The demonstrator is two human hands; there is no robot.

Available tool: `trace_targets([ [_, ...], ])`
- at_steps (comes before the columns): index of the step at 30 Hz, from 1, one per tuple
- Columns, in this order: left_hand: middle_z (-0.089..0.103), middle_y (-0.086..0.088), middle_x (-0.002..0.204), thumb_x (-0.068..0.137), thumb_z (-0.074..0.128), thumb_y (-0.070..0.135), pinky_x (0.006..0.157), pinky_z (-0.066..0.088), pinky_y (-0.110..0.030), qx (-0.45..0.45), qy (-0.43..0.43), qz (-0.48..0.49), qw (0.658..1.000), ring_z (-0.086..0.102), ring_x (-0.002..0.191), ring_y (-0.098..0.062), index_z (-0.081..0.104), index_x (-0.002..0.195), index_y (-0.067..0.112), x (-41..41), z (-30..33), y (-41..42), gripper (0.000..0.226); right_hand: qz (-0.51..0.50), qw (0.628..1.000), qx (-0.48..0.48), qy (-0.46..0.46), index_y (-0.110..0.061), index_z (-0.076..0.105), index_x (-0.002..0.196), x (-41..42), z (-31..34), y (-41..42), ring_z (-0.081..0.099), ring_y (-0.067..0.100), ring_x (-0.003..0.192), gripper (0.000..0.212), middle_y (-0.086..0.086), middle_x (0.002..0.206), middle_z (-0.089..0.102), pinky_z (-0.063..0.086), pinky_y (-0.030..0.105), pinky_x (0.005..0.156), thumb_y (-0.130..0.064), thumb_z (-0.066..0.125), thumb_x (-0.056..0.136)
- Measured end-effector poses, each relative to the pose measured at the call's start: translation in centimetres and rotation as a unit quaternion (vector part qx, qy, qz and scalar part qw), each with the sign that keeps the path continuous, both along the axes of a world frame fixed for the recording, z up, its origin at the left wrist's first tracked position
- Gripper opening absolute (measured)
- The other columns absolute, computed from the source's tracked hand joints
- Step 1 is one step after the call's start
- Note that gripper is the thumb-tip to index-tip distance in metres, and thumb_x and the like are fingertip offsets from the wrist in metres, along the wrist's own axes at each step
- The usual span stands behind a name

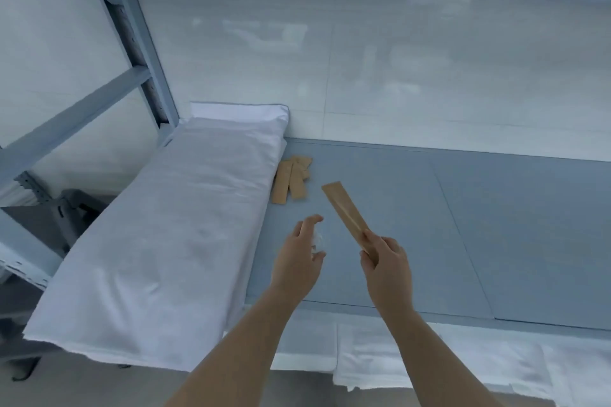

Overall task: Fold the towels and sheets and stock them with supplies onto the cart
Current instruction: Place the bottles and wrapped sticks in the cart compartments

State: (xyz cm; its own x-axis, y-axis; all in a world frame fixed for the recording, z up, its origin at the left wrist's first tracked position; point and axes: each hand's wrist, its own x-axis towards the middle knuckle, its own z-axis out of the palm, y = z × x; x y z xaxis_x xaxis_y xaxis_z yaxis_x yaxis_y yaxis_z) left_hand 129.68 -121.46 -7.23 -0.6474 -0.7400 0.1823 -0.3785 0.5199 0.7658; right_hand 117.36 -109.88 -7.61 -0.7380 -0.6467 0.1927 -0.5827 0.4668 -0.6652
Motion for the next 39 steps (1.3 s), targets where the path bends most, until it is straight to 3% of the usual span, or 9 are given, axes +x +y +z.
trace_targets([
  [5,0.047,0.012,0.108,0.081,0.067,0.007,0.073,0.041,-0.025,-0.021,0.024,-0.061,0.998,0.052,0.088,-0.014,0.04,0.13,0.031,-2.0,0.7,4.5,0.061,-0.105,0.994,0.007,-0.007,-0.02,0.058,0.13,-0.2,0.3,7.1,0.05,0.021,0.104,0.039,-0.001,0.116,0.057,0.047,0.033,0.08,-0.011,0.058,0.092],
  [14,0.049,0.01,0.107,0.086,0.062,0.009,0.068,0.041,-0.025,-0.02,0.058,-0.224,0.973,0.053,0.082,-0.015,0.041,0.128,0.033,-8.5,1.4,17.5,0.053,-0.272,0.962,0.005,0.014,-0.015,0.06,0.127,-0.5,0.9,23.0,0.048,0.023,0.106,0.037,0.003,0.111,0.059,0.043,0.031,0.077,-0.005,0.055,0.091],
  [21,0.051,0.008,0.115,0.086,0.064,0.01,0.069,0.042,-0.028,-0.009,0.061,-0.378,0.924,0.053,0.091,-0.015,0.043,0.13,0.03,-13.7,1.7,30.9,0.053,-0.423,0.906,0.002,0.03,-0.014,0.063,0.12,-0.8,2.5,37.7,0.049,0.026,0.1,0.033,0.002,0.108,0.06,0.041,0.032,0.075,-0.005,0.058,0.089],
  [28,0.047,0.014,0.105,0.085,0.064,0.011,0.065,0.043,-0.028,-0.016,0.064,-0.494,0.867,0.05,0.084,-0.011,0.044,0.127,0.029,-20.2,2.6,45.8,0.049,-0.551,0.834,-0.012,0.035,-0.014,0.065,0.117,-3.3,2.8,52.1,0.051,0.027,0.1,0.034,0.002,0.109,0.062,0.043,0.032,0.078,-0.001,0.059,0.086],
  [35,0.053,0.009,0.118,0.084,0.065,0.008,0.072,0.042,-0.025,-0.013,0.05,-0.569,0.82,0.054,0.094,-0.013,0.042,0.131,0.03,-28.1,3.0,62.3,0.057,-0.614,0.789,-0.02,0.02,-0.021,0.065,0.115,-8.4,2.5,67.1,0.049,0.021,0.102,0.031,-0.005,0.107,0.059,0.04,0.029,0.073,-0.006,0.055,0.09],
  [39,0.051,0.008,0.12,0.086,0.063,0.009,0.073,0.046,-0.032,-0.017,0.039,-0.587,0.808,0.052,0.09,-0.013,0.041,0.133,0.029,-31.8,3.7,70.5,0.055,-0.634,0.773,-0.013,0.025,-0.021,0.064,0.116,-11.0,3.4,74.9,0.047,0.019,0.102,0.032,-0.006,0.107,0.059,0.042,0.031,0.074,-0.005,0.055,0.089],
])
